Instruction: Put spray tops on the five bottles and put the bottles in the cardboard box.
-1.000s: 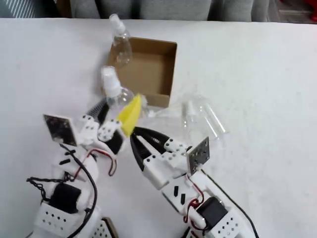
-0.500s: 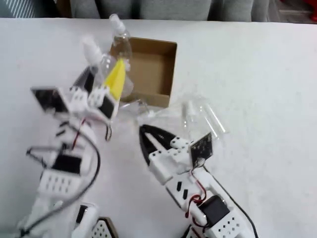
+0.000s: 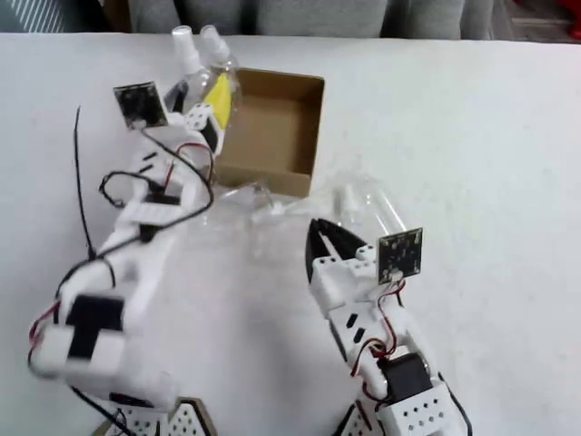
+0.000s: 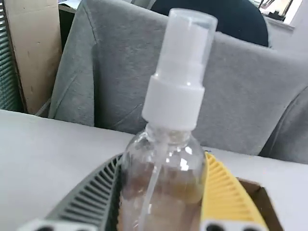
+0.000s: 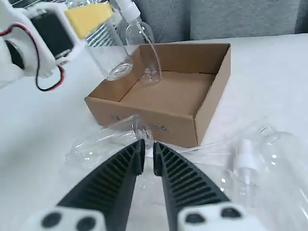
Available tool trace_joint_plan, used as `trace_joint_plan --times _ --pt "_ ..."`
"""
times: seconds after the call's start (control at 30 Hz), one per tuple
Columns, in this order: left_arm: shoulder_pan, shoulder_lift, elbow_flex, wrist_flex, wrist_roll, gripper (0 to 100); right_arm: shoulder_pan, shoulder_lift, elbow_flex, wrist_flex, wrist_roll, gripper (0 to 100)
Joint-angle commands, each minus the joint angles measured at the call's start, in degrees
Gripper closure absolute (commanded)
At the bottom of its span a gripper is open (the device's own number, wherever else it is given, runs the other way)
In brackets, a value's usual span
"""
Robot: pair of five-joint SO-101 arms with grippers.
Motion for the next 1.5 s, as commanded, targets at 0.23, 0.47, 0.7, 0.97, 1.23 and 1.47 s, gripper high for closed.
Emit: trace_joint_plan --times 0.23,0.47,0.7,0.97,1.23,1.47 --pt "-1.3 17.0 -17.4 -3.4 -5.1 97 -0.8 -0.5 0.5 0.2 0.6 98.2" --pt "-1.3 20.8 -20.0 -3.7 -5.1 97 -0.9 -0.5 0.5 0.2 0.6 98.2" --pt "-1.0 24.9 -20.2 -7.7 -5.1 97 -0.9 -0.5 0.5 0.2 0.6 98.2" --pt "0.2 27.0 -20.3 -7.8 -5.2 97 -0.9 -0.5 0.5 0.2 0.6 98.2" --pt "-0.1 27.2 -19.8 -7.8 -5.2 97 -0.9 -0.5 0.5 0.2 0.6 98.2" --pt "-0.2 27.3 -19.6 -7.4 -4.7 77 -0.9 -0.4 0.5 0.2 0.6 98.2"
